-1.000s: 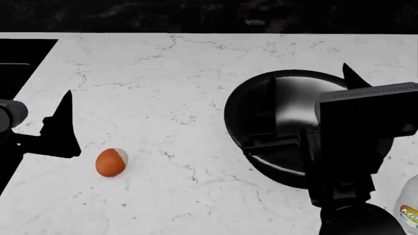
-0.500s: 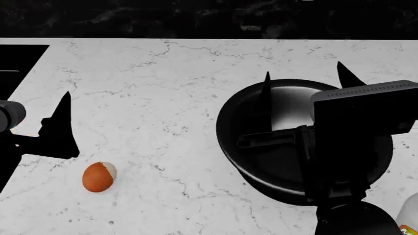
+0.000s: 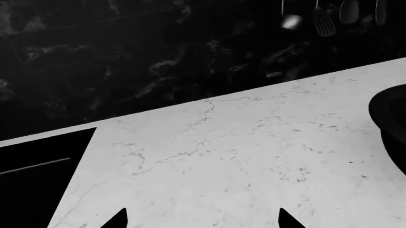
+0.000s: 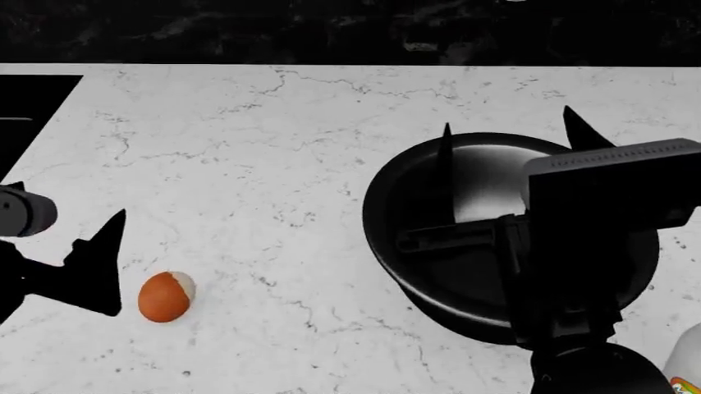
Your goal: Place the eggs and milk next to the bowl.
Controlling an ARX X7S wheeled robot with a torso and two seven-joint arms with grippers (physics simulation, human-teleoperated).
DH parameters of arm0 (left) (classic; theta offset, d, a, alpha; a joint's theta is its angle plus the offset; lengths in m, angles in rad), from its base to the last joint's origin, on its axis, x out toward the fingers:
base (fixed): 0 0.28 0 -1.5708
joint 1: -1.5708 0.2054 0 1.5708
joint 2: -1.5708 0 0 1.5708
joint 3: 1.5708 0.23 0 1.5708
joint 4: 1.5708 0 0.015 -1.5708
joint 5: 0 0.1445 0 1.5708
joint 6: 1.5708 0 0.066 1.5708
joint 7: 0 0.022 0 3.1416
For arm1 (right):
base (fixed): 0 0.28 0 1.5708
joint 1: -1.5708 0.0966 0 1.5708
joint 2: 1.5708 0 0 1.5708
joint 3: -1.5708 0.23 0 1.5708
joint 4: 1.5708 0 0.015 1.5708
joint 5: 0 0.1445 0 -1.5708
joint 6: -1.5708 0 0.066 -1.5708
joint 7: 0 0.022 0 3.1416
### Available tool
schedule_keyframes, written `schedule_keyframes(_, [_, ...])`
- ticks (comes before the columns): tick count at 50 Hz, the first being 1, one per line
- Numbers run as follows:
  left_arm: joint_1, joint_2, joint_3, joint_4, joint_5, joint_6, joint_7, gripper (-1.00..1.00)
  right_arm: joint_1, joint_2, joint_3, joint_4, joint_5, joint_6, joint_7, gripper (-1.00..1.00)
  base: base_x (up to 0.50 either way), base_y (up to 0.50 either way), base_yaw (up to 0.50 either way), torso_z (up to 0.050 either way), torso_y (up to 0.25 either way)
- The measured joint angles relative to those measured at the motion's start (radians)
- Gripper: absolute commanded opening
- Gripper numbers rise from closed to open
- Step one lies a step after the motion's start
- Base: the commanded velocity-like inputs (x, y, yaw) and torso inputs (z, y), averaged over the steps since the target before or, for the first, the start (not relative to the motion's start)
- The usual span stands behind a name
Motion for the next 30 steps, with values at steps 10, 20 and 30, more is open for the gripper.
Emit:
schedule_keyframes(10, [-0.044, -0.051, 0.023, -0.007, -0.06, -0.134, 0.042, 1.0, 0.007, 0.002, -0.001, -0.008, 0.006, 0.011, 0.004, 1.0, 0.0, 0.0, 0.0, 0.0, 0.0])
schedule_keyframes(20, [-0.088, -0.084, 0.078, -0.054, -0.081, -0.193, 0.085, 1.0, 0.006, 0.004, 0.002, -0.014, 0.012, 0.013, 0.008, 1.0, 0.0, 0.0, 0.0, 0.0, 0.0])
schedule_keyframes(30, [-0.114, -0.1, 0.131, -0.106, -0.088, -0.2, 0.125, 1.0, 0.002, 0.008, 0.005, -0.016, 0.017, 0.011, 0.01, 1.0, 0.0, 0.0, 0.0, 0.0, 0.0])
